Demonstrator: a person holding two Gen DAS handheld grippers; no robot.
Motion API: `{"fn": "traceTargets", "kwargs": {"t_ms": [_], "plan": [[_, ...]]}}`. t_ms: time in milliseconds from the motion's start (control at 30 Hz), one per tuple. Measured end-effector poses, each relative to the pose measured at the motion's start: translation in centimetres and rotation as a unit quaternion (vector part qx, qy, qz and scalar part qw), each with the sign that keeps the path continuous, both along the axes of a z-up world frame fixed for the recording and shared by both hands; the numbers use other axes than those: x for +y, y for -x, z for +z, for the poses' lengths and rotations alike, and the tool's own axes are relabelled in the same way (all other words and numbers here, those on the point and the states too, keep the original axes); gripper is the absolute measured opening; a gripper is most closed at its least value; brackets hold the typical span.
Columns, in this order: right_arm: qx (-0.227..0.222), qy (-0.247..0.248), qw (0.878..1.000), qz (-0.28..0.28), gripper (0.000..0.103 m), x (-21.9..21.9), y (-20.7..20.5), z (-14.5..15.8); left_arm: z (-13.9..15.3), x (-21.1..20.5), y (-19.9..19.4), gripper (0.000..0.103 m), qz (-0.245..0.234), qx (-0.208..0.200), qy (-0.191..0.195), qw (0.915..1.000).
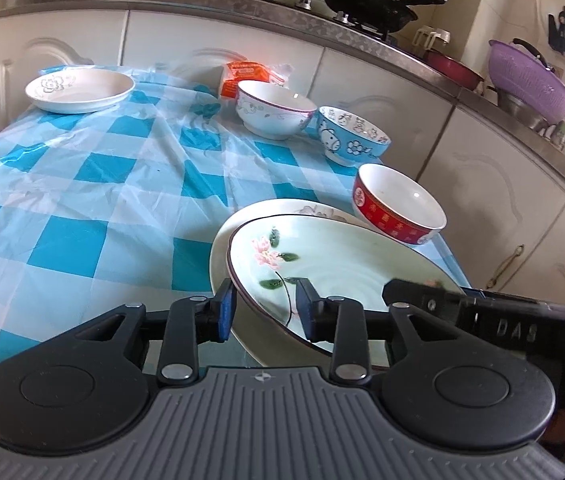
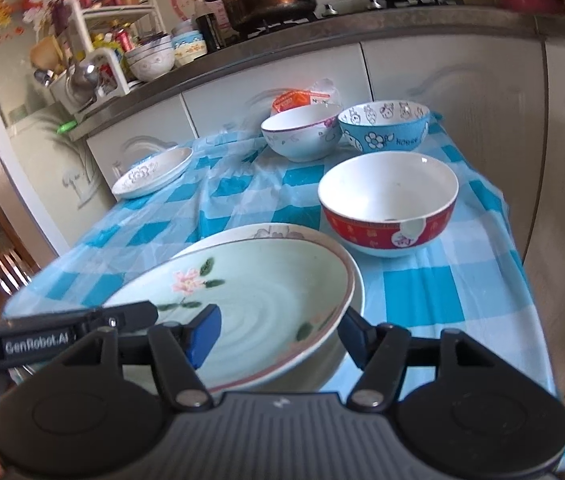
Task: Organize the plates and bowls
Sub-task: 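Open the left gripper to release the pale green plate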
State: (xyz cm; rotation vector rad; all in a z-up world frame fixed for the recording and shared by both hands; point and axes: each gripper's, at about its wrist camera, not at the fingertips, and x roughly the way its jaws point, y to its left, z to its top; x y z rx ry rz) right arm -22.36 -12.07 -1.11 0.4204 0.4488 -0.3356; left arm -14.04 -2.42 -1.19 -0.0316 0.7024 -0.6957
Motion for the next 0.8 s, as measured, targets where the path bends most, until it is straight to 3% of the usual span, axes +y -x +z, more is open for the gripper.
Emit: {"fn": "traceTargets", "kwargs": {"t_ms": [67, 133, 167, 200, 267, 400, 533, 567, 633, 800], "plan": [[-0.007, -0.024, 1.0, -0.001, 0.066, -0.5, 0.2, 0.1, 0.1, 0.2, 0.0, 0.052, -0.01, 0.001, 0.007, 0.9999], [-0.013, -0.04, 0.999, -0.001, 0.067, -0.8, 0.4, 0.0, 0.2, 0.4, 0.0, 0.07, -0.012, -0.005, 0.017, 0.9998], [-0.017, -0.046, 0.999, -0.004, 0.069, -0.9, 0.4, 0.1, 0.4, 0.5, 0.1, 0.087, -0.008, -0.02, 0.018, 0.9996], [-0.022, -0.053, 0.998, -0.004, 0.07, -1.0, 0.5, 0.1, 0.7, 0.7, 0.3, 0.091, -0.007, -0.037, 0.018, 0.9991], [-0.033, -0.072, 0.997, -0.008, 0.075, -1.4, 0.7, 0.1, 1.1, 1.1, 0.1, 0.091, -0.004, -0.05, 0.017, 0.9986], [-0.038, -0.092, 0.995, -0.01, 0.076, -1.6, 0.7, 0.2, 1.3, 1.9, -0.7, 0.091, 0.02, -0.052, 0.018, 0.9983], [-0.03, -0.08, 0.996, -0.012, 0.076, -1.4, 0.6, 0.5, 1.2, 2.6, -1.5, 0.094, 0.039, -0.045, 0.015, 0.9981], [-0.027, -0.076, 0.997, -0.02, 0.084, -1.4, 0.7, 0.7, 1.2, 2.8, -1.6, 0.095, 0.042, -0.046, 0.014, 0.998], [-0.027, -0.041, 0.997, -0.054, 0.091, -1.1, 1.3, 1.5, 1.1, 3.1, -1.9, 0.098, 0.047, -0.045, 0.015, 0.9978], [-0.054, -0.013, 0.996, -0.068, 0.097, -1.6, 2.3, 2.9, 1.0, 3.7, -2.6, 0.099, 0.066, -0.038, 0.017, 0.997]]}}
